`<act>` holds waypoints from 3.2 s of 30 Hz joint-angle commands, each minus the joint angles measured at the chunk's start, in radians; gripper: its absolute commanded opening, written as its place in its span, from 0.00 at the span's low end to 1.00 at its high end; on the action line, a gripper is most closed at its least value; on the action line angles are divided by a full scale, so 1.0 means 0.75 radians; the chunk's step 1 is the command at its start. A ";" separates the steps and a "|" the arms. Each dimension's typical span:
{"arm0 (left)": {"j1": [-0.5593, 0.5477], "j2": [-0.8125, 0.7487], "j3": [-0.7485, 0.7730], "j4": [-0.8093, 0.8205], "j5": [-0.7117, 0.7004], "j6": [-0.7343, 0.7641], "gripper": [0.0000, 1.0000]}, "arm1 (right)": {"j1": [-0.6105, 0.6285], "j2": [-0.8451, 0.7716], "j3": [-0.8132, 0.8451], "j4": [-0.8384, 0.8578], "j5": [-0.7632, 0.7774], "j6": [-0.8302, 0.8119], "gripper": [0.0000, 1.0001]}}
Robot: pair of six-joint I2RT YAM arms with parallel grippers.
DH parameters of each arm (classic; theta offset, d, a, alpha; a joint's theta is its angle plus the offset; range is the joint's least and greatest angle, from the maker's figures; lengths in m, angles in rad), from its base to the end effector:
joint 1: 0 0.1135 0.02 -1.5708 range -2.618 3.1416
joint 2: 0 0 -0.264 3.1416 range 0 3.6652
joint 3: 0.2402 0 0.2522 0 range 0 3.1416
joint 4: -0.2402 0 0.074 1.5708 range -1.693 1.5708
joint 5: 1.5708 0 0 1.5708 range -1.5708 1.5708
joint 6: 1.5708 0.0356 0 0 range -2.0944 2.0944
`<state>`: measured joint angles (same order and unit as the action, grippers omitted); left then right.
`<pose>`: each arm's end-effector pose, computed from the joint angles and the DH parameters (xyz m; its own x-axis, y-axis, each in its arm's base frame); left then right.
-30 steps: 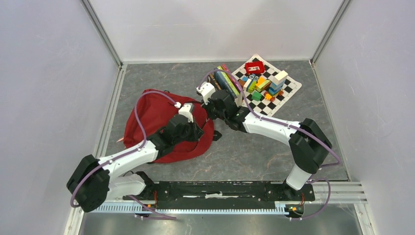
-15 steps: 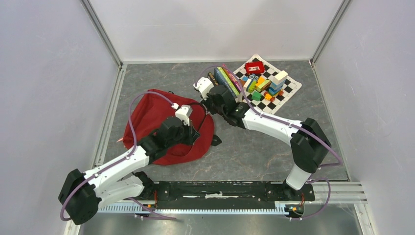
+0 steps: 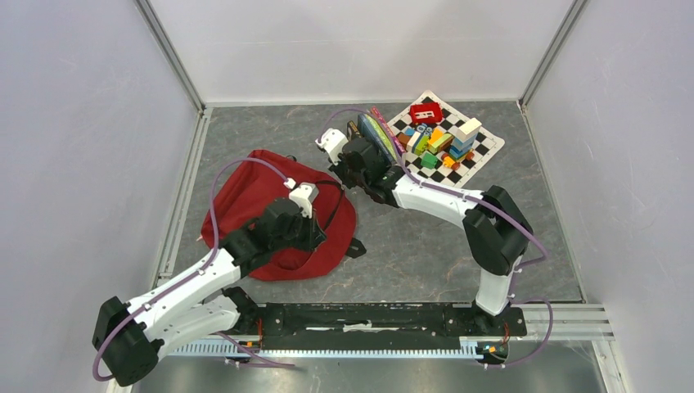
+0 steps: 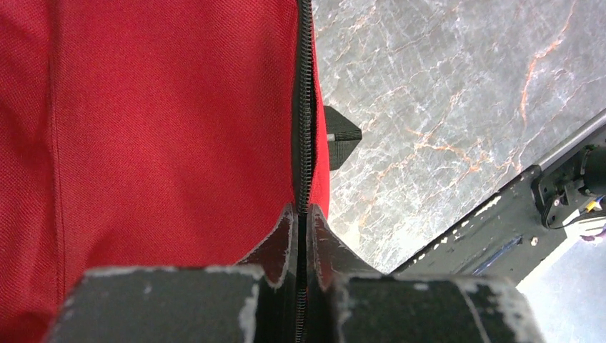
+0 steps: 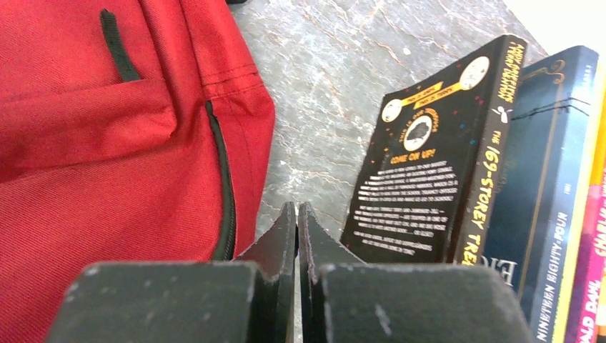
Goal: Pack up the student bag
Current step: Unzip the student bag at the center of the board.
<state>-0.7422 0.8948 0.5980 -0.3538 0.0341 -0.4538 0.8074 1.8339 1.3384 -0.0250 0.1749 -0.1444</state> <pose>0.1420 -0.1319 0.2388 -0.7061 0.0531 -0.7061 0.4295 0.8250 -0.3674 0.2999 0.3044 0.2505 -0.2529 -0.4692 -0.8461 -0.6502 0.7300 -0.2105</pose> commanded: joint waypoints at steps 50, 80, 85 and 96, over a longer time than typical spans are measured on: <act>-0.011 0.012 0.224 -0.133 0.172 0.215 0.02 | -0.023 0.040 0.040 0.109 -0.099 0.062 0.00; -0.009 0.098 0.280 -0.180 -0.121 0.046 0.06 | -0.031 0.287 0.364 0.082 -0.222 0.145 0.52; -0.007 0.098 0.254 -0.058 -0.072 -0.025 0.58 | -0.037 0.099 0.341 0.037 -0.221 0.263 0.73; -0.007 -0.065 0.140 -0.199 -0.021 -0.053 0.81 | -0.037 -0.458 -0.153 -0.018 -0.196 0.470 0.78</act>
<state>-0.7475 0.9031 0.7597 -0.4702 -0.0025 -0.4431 0.7784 1.6096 1.3655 -0.0235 0.0193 0.1158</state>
